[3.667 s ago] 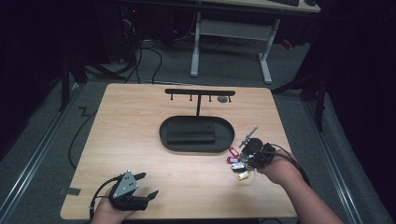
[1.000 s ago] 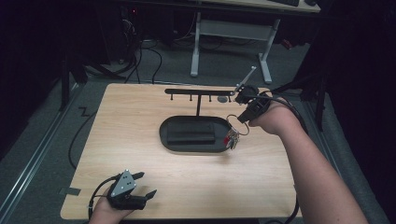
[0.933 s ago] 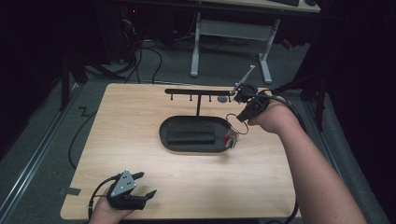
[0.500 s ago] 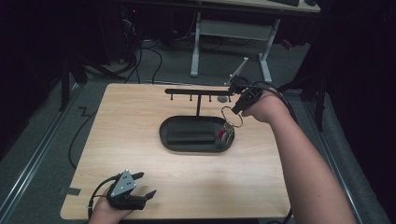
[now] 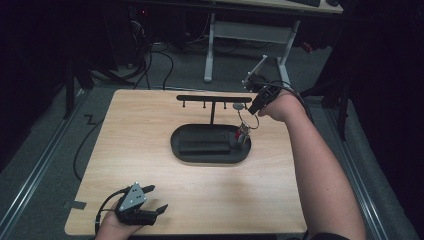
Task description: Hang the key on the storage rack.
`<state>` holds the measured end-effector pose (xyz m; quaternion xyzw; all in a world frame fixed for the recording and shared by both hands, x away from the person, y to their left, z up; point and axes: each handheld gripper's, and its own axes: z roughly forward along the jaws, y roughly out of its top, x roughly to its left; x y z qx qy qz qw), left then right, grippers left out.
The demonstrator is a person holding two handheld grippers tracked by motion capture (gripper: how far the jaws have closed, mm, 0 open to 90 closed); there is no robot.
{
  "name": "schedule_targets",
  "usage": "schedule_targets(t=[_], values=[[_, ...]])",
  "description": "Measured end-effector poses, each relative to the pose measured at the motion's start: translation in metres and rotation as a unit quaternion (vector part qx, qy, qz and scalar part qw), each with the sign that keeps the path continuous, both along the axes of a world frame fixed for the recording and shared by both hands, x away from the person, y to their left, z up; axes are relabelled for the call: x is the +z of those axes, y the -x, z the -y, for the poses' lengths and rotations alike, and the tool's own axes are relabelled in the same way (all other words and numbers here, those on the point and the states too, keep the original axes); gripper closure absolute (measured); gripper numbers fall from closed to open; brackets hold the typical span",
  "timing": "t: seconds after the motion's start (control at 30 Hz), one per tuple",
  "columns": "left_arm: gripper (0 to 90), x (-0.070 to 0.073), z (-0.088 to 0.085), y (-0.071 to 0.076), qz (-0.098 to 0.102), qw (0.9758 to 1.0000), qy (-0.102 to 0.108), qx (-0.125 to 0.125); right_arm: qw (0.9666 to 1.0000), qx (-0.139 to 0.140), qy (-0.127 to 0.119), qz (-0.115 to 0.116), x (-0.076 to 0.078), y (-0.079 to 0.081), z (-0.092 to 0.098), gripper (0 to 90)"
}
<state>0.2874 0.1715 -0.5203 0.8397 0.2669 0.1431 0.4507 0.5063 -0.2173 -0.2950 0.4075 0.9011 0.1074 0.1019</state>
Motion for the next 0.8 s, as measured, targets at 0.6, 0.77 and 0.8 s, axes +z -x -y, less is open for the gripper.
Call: schedule_targets(t=[0.6,0.77,0.8], values=[[22.5,0.0,0.001,0.0,0.0,1.0,0.0,-0.002,0.9997,-0.023,-0.003,-0.003,-0.008,-0.022,0.008,87.7],[22.5,-0.001,0.001,-0.001,-0.001,1.0,0.001,-0.003,0.9995,-0.028,0.004,0.012,-0.009,-0.023,0.004,84.0],[22.5,-0.001,0.001,-0.001,-0.001,1.0,0.0,-0.003,0.9992,-0.035,0.003,0.016,-0.007,-0.022,0.004,81.3]])
